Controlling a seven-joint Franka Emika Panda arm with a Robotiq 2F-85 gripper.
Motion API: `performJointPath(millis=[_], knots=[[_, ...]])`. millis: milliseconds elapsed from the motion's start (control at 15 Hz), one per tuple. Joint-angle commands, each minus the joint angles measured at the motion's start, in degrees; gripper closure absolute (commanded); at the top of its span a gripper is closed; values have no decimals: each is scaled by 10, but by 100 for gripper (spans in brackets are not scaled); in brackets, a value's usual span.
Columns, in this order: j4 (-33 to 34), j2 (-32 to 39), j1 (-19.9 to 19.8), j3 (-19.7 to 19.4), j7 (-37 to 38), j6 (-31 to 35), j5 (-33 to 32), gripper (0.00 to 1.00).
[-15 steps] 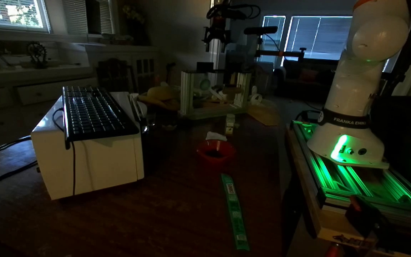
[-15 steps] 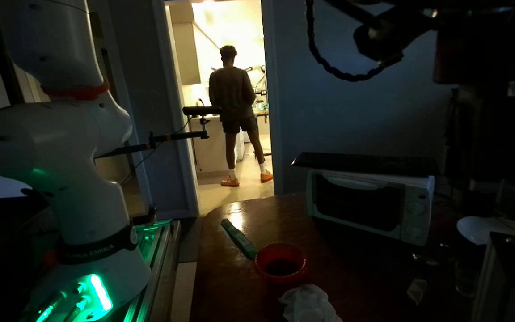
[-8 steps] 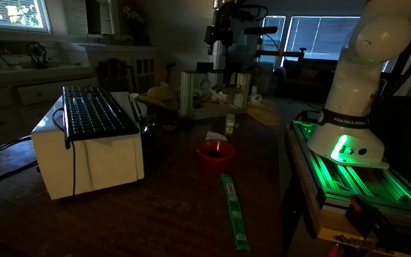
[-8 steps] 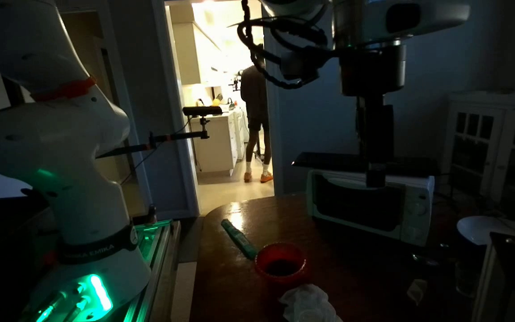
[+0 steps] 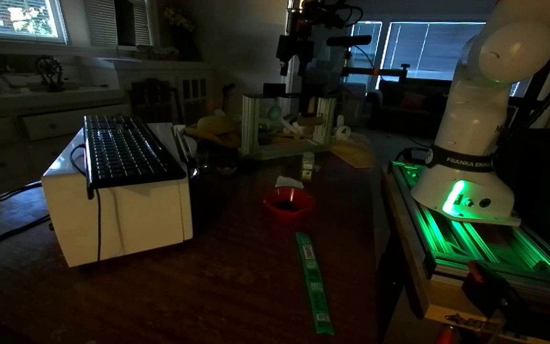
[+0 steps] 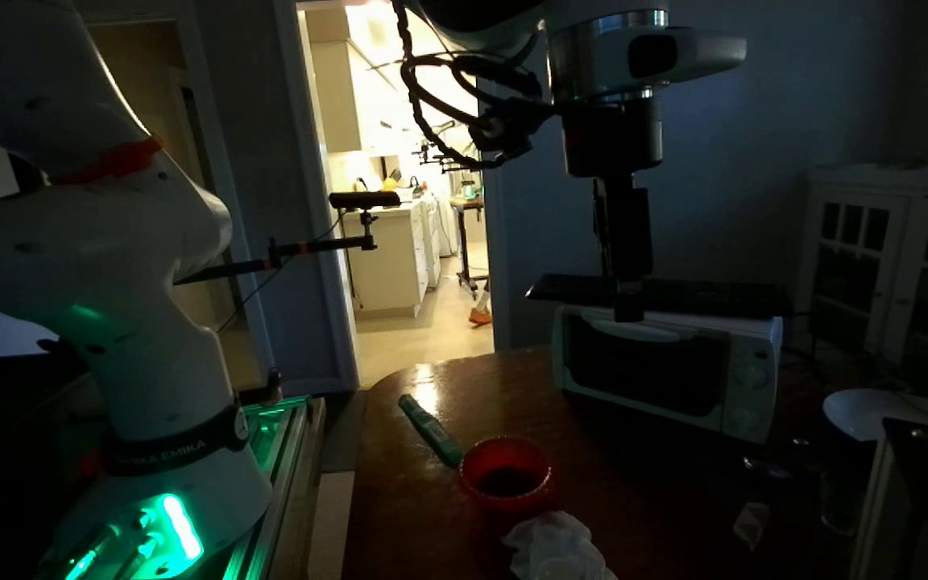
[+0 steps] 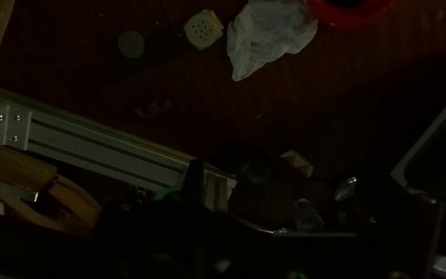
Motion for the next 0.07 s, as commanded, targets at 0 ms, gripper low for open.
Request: performJointPath(millis=[0], knots=[[1, 0, 2, -2, 0, -1, -1, 0]])
